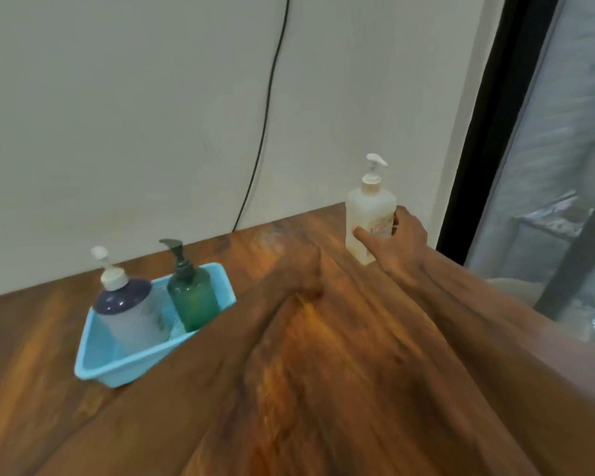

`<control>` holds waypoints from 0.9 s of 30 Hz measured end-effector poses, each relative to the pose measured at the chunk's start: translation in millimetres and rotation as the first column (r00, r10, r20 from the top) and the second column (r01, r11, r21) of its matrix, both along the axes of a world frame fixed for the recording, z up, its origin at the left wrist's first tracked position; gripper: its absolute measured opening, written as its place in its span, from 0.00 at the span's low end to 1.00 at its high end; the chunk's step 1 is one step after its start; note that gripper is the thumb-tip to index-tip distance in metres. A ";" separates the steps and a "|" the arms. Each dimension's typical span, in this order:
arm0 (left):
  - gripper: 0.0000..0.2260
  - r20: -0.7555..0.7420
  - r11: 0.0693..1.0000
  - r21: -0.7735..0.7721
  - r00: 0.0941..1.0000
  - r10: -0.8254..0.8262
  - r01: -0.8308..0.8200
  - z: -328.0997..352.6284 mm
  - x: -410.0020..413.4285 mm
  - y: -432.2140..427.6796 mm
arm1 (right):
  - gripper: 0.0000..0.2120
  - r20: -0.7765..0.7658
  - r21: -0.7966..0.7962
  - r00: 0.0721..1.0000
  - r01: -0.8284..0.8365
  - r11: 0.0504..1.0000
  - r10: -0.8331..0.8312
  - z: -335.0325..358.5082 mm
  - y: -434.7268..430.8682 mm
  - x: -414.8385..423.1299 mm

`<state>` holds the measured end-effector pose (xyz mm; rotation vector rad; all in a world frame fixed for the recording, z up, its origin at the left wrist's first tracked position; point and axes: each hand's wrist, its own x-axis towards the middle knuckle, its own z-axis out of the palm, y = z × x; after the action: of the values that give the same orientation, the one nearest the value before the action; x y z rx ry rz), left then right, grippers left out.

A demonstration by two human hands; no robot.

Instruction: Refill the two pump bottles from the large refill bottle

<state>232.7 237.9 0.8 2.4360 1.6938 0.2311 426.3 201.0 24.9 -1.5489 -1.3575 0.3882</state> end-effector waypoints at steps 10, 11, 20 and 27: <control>0.35 -0.088 0.964 -0.265 0.995 -0.039 0.014 -4.5 28.2 63.5 | 0.40 0.008 -0.151 0.996 0.094 0.984 -0.094 -8.9 156.0 16.0; 0.36 -0.099 0.960 -0.281 0.994 -0.038 0.008 -6.4 29.1 65.3 | 0.41 0.011 -0.156 0.996 0.091 0.983 -0.090 -9.6 164.6 14.5; 0.34 -0.131 0.924 -0.382 0.990 -0.043 -0.010 2.6 29.5 69.2 | 0.37 0.003 -0.221 0.999 0.044 0.974 -0.045 -15.5 194.8 14.0; 0.41 -0.194 0.882 -0.467 0.981 -0.027 -0.068 12.5 36.6 60.5 | 0.31 -0.120 -0.238 0.992 -0.059 0.970 0.031 -1.9 178.6 16.8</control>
<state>269.4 298.4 13.3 2.1238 1.6110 -0.3920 443.1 379.6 23.0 -1.6670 -1.2930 0.6823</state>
